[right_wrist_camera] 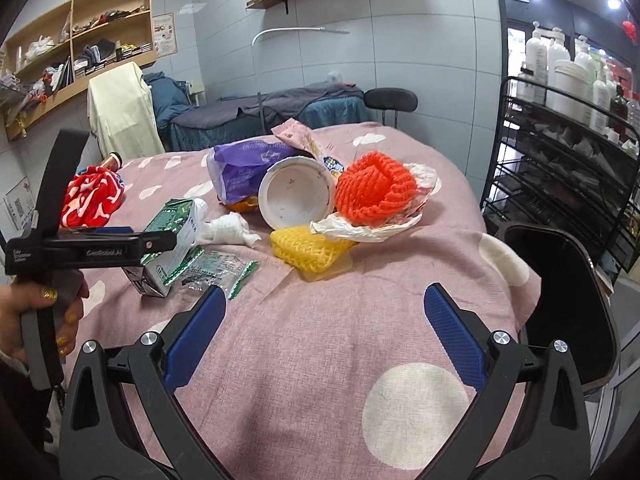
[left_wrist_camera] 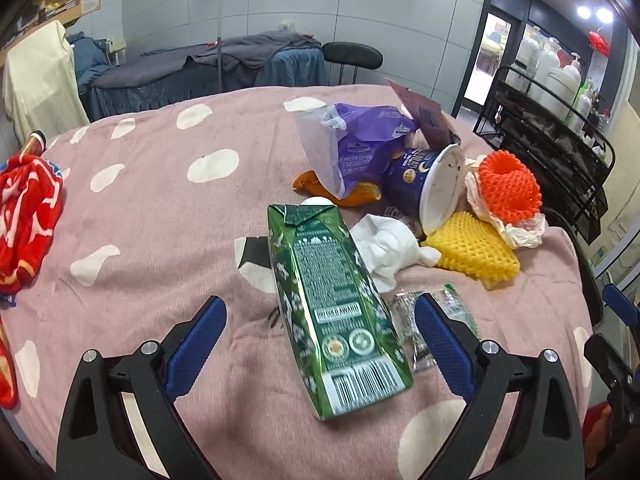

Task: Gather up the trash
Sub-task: 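Grasp the green juice carton with the left tool while the right tool approaches the clear snack packet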

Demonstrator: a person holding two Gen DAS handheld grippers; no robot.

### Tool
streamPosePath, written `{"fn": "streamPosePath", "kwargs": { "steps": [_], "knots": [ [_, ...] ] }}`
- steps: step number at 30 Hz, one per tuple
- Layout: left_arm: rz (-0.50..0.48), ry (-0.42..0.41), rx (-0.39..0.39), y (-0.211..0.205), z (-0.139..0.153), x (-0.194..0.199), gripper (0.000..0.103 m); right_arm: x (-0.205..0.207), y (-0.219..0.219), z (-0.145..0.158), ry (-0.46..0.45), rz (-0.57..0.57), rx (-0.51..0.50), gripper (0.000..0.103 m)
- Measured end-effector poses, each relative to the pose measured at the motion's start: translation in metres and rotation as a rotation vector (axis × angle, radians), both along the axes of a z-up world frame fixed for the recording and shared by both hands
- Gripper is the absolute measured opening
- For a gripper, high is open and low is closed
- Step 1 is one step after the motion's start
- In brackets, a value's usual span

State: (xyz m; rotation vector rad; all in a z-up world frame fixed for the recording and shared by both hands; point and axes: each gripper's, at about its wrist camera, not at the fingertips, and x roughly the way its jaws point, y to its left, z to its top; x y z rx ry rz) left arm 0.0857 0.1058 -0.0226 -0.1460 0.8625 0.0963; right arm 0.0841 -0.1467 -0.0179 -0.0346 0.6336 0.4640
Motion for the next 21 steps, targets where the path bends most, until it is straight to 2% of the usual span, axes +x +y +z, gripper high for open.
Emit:
{"fn": "streamPosePath", "kwargs": {
  "steps": [4, 8, 10, 15, 19, 21],
  "knots": [
    [-0.016, 0.064, -0.041, 0.004, -0.007, 0.015, 0.089, 0.004, 0.008, -0.001, 0.014, 0.02, -0.02, 0.098],
    [-0.026, 0.122, -0.025, 0.006, -0.015, 0.024, 0.079, 0.005, 0.017, -0.001, 0.02, 0.048, -0.043, 0.098],
    [-0.028, 0.117, -0.046, 0.009, -0.016, 0.021, 0.076, 0.007, 0.022, 0.0, 0.019, 0.059, -0.059, 0.098],
    [-0.02, 0.134, -0.107, 0.021, -0.024, 0.017, 0.06, 0.017, 0.03, -0.003, 0.068, 0.11, -0.048, 0.098],
    [-0.017, 0.135, -0.174, 0.032, -0.027, 0.015, 0.06, 0.022, 0.045, -0.006, 0.098, 0.169, -0.055, 0.098],
    [-0.015, 0.134, -0.164, 0.032, -0.026, 0.016, 0.06, 0.024, 0.054, -0.007, 0.105, 0.199, -0.07, 0.098]
  ]
}}
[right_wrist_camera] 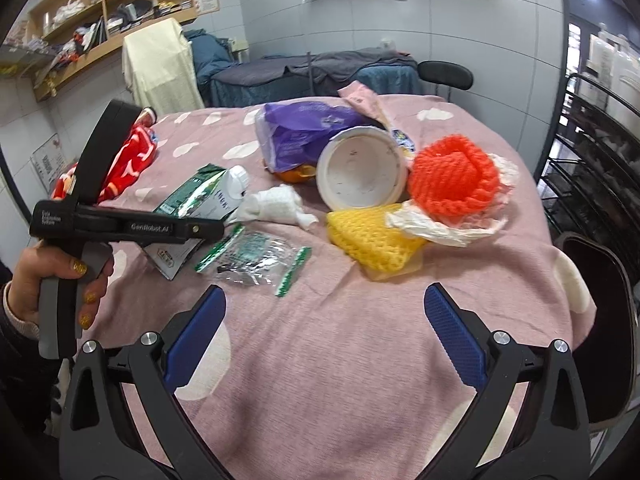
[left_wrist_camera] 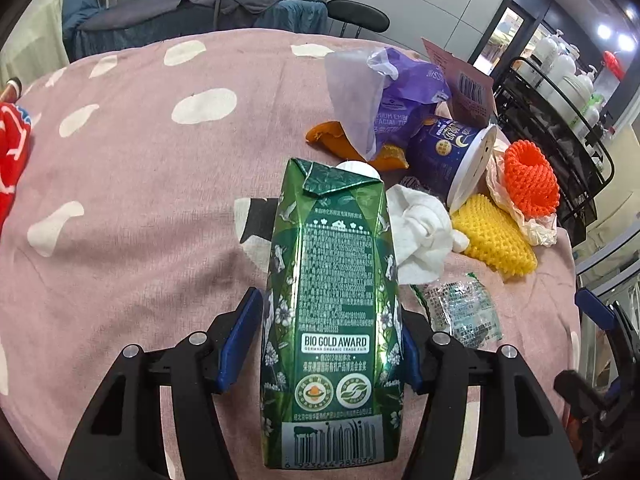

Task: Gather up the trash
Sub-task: 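Grasp the green juice carton with the left tool while the right tool approaches the clear snack packet, then close the right tool on the clear green-edged snack packet and lift it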

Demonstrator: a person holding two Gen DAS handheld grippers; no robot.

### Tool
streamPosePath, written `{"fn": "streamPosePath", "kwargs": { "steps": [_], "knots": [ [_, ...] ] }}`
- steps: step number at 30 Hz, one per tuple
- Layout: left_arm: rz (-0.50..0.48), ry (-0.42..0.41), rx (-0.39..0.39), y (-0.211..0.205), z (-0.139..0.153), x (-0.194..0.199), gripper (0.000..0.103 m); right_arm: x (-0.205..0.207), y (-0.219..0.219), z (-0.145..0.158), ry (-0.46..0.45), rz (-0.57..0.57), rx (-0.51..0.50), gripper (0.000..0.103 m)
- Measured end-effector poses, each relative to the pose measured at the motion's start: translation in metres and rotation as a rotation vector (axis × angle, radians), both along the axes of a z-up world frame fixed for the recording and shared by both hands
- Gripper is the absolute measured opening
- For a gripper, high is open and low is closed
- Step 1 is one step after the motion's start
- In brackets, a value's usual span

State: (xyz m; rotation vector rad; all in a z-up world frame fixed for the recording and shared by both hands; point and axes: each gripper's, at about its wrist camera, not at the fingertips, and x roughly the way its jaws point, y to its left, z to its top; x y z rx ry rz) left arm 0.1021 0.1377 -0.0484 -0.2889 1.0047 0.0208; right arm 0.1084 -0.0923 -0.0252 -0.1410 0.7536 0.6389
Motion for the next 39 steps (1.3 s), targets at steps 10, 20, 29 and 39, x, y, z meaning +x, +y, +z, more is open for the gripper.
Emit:
{"fn": "streamPosePath", "kwargs": {
  "steps": [10, 20, 29, 39],
  "knots": [
    [0.017, -0.041, 0.008, 0.002, 0.003, -0.005, 0.05, 0.021, 0.044, -0.012, 0.072, 0.212, -0.107, 0.098],
    [0.091, -0.1, -0.023, 0.017, 0.01, -0.034, 0.05, 0.048, 0.09, -0.022, 0.121, 0.474, -0.256, 0.098],
    [0.099, -0.127, -0.019, 0.016, 0.011, -0.047, 0.05, 0.055, 0.112, -0.032, 0.147, 0.531, -0.257, 0.07],
    [0.087, -0.14, -0.022, 0.007, 0.012, -0.049, 0.05, 0.041, 0.097, -0.026, 0.16, 0.491, -0.191, 0.037]
  ]
}}
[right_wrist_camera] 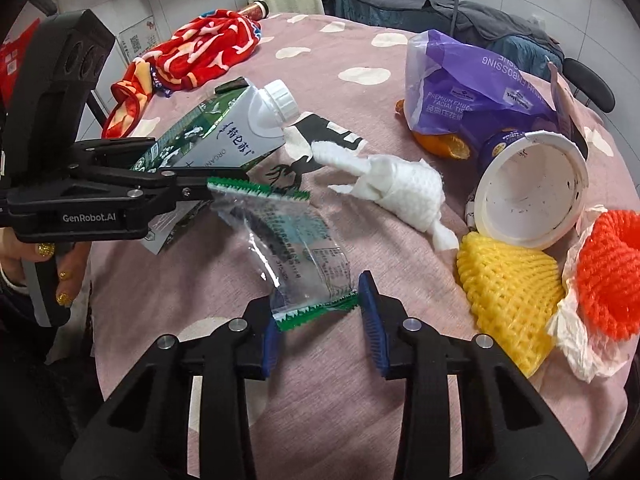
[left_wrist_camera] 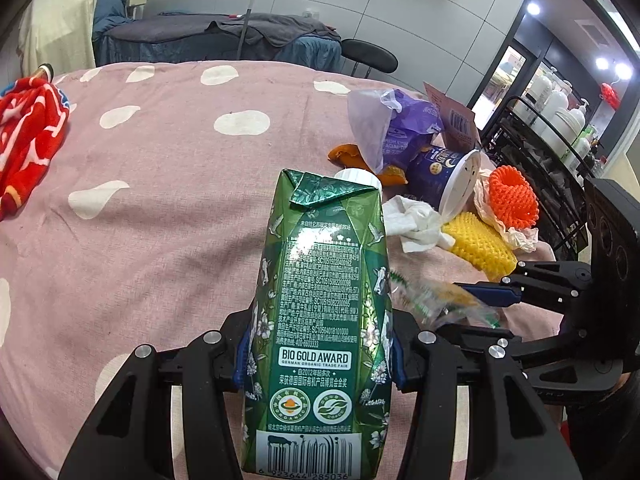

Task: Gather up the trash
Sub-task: 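Close the right tool on the clear green-edged snack packet and lift it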

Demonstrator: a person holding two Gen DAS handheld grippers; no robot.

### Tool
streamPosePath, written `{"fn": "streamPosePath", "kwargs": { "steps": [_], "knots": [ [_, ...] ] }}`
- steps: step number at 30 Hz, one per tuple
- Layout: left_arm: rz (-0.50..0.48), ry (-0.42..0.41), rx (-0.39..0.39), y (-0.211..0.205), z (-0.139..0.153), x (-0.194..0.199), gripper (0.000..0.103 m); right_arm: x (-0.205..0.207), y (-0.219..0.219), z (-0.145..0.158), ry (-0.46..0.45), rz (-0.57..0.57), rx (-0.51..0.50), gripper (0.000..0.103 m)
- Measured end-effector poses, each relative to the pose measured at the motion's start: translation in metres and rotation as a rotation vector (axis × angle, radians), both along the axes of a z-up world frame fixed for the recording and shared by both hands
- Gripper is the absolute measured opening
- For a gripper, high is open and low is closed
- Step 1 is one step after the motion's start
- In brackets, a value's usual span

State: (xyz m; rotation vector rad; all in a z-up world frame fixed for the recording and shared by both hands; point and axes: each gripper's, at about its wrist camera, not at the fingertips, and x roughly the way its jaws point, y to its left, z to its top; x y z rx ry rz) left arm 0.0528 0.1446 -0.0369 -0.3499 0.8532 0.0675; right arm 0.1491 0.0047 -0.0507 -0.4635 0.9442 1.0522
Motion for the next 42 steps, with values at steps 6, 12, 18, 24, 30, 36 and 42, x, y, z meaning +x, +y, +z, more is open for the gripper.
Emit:
{"fn": "streamPosePath", "kwargs": {
  "steps": [6, 12, 18, 24, 30, 36, 42],
  "knots": [
    [0.015, -0.023, -0.003, 0.001, 0.006, -0.005, 0.05, -0.001, -0.015, 0.004, 0.016, -0.032, 0.042, 0.019],
    [0.022, -0.043, 0.002, 0.0, 0.012, -0.008, 0.05, -0.006, -0.028, 0.005, 0.009, -0.069, 0.068, 0.016],
    [0.012, -0.054, 0.006, -0.005, 0.016, -0.009, 0.05, -0.017, -0.033, 0.011, -0.019, -0.055, 0.076, 0.01],
    [0.027, -0.069, 0.002, -0.001, 0.021, -0.013, 0.05, -0.023, -0.039, 0.022, -0.096, -0.069, 0.123, 0.097],
    [0.053, -0.068, -0.002, 0.008, 0.02, -0.019, 0.05, -0.018, -0.008, 0.018, -0.047, -0.043, 0.065, 0.096],
    [0.062, -0.056, -0.008, 0.013, 0.016, -0.024, 0.05, -0.009, 0.035, 0.001, -0.021, -0.014, -0.04, 0.073],
    [0.071, -0.061, -0.004, 0.015, 0.016, -0.028, 0.05, -0.007, 0.033, 0.001, -0.004, -0.034, -0.013, 0.05]
  ]
}}
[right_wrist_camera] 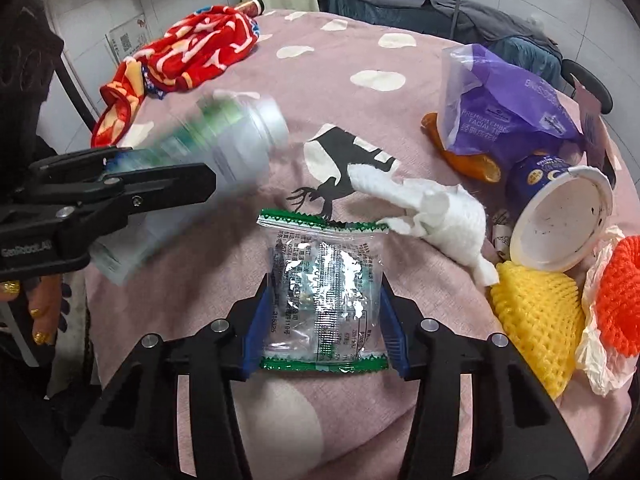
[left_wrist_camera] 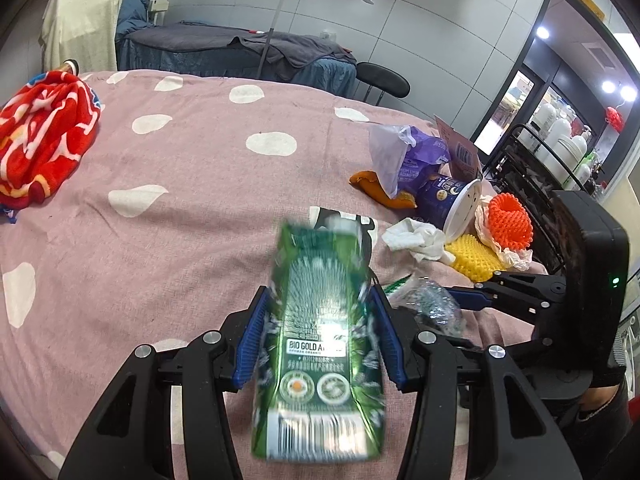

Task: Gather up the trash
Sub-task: 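Close the right tool on the clear green-edged snack packet and lift it, then carry the packet and carton to the brown bin and release the packet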

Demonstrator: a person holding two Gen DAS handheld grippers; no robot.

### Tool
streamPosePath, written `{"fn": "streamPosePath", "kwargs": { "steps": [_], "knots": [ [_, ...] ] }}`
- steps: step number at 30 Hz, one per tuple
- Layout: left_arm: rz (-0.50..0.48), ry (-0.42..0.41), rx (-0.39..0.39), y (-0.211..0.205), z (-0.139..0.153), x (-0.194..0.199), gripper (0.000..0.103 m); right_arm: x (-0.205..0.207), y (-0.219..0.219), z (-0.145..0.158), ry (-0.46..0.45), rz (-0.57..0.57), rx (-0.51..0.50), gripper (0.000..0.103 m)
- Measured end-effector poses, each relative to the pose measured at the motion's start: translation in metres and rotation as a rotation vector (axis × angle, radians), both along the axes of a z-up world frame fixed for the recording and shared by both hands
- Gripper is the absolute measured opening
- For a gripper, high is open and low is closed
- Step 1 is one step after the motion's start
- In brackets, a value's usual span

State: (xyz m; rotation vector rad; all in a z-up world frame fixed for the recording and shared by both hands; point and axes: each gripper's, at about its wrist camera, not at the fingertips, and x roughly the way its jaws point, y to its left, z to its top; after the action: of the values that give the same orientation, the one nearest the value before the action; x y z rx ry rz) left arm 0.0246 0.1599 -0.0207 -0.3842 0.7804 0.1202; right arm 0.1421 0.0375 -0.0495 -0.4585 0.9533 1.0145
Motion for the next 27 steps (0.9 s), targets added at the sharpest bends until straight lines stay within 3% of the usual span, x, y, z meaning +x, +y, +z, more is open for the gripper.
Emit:
{"fn": "streamPosePath", "kwargs": {
  "steps": [4, 9, 10, 12, 15, 17, 18, 20, 27],
  "knots": [
    [-0.014, -0.036, 0.028, -0.006, 0.005, -0.001, 0.047, -0.006, -0.016, 0.008, 0.001, -0.022, 0.053, 0.049],
    [-0.03, 0.028, 0.063, -0.013, -0.004, 0.007, 0.047, -0.01, -0.036, 0.015, 0.008, -0.069, 0.101, 0.049],
    [-0.035, 0.033, 0.068, -0.014, -0.004, 0.007, 0.05, -0.01, -0.039, 0.015, 0.006, -0.079, 0.101, 0.049],
    [-0.056, 0.057, 0.078, -0.016, -0.006, 0.009, 0.067, -0.011, -0.044, 0.015, 0.006, -0.094, 0.106, 0.049],
    [-0.081, 0.111, 0.138, -0.024, -0.012, 0.017, 0.068, -0.01, -0.052, 0.017, 0.016, -0.115, 0.123, 0.049],
    [-0.093, 0.155, 0.152, -0.026, -0.022, 0.025, 0.066, -0.011, -0.054, 0.017, 0.018, -0.12, 0.133, 0.049],
    [-0.094, 0.174, 0.151, -0.026, -0.026, 0.027, 0.056, -0.011, -0.055, 0.019, 0.016, -0.122, 0.137, 0.049],
    [-0.094, 0.192, 0.165, -0.026, -0.032, 0.028, 0.049, -0.014, -0.059, 0.02, 0.009, -0.13, 0.145, 0.049],
    [-0.126, 0.106, 0.117, -0.035, -0.016, 0.016, 0.049, -0.014, -0.085, 0.027, 0.003, -0.187, 0.201, 0.049]
  ]
}}
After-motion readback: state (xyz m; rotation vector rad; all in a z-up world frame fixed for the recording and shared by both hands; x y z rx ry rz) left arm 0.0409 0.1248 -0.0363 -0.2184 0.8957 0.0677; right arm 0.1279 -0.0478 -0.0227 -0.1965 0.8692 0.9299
